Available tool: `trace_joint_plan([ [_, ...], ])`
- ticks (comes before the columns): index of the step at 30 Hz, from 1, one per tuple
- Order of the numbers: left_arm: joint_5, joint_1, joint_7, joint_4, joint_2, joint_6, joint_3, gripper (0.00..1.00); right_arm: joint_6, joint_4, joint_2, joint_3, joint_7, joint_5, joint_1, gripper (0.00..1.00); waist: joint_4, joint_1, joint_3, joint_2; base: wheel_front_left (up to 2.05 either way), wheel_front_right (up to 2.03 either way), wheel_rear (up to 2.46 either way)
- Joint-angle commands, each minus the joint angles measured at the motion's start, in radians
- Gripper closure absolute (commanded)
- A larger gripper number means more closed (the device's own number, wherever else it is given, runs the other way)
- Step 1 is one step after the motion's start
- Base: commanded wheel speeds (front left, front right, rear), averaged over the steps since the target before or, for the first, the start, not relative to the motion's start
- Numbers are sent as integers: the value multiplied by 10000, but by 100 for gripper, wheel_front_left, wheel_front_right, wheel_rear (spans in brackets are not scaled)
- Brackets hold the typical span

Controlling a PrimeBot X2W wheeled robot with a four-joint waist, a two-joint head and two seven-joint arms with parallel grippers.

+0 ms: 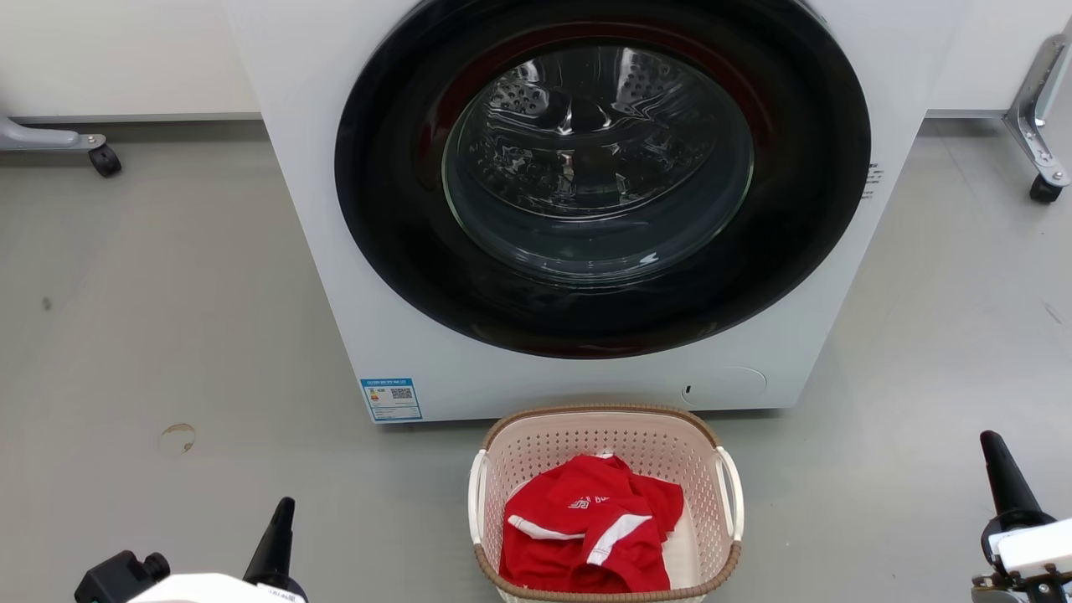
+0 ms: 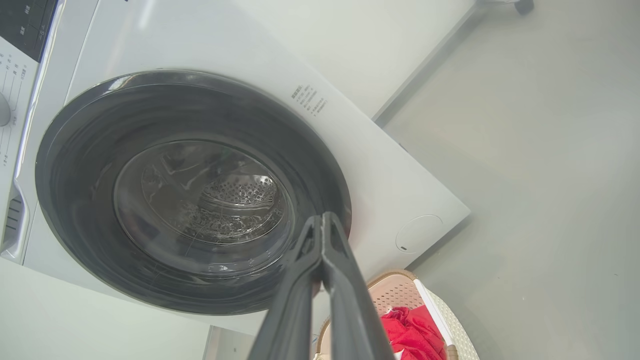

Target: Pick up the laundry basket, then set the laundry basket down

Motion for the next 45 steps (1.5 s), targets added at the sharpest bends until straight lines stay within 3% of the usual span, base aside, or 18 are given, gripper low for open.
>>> trace_joint_plan([
  [1,-265,-668,40,-173,-1,-168,419,100,-16,-196,-215,-88,128,262,-623,100,-13,0,7,-1,0,0,0],
  [45,-3732,-1488,858,655,-1309,-1522,2585,100,-26,-161,373,-1555,1409,3420,-1231,100,-309,0,155,-1,0,0,0],
])
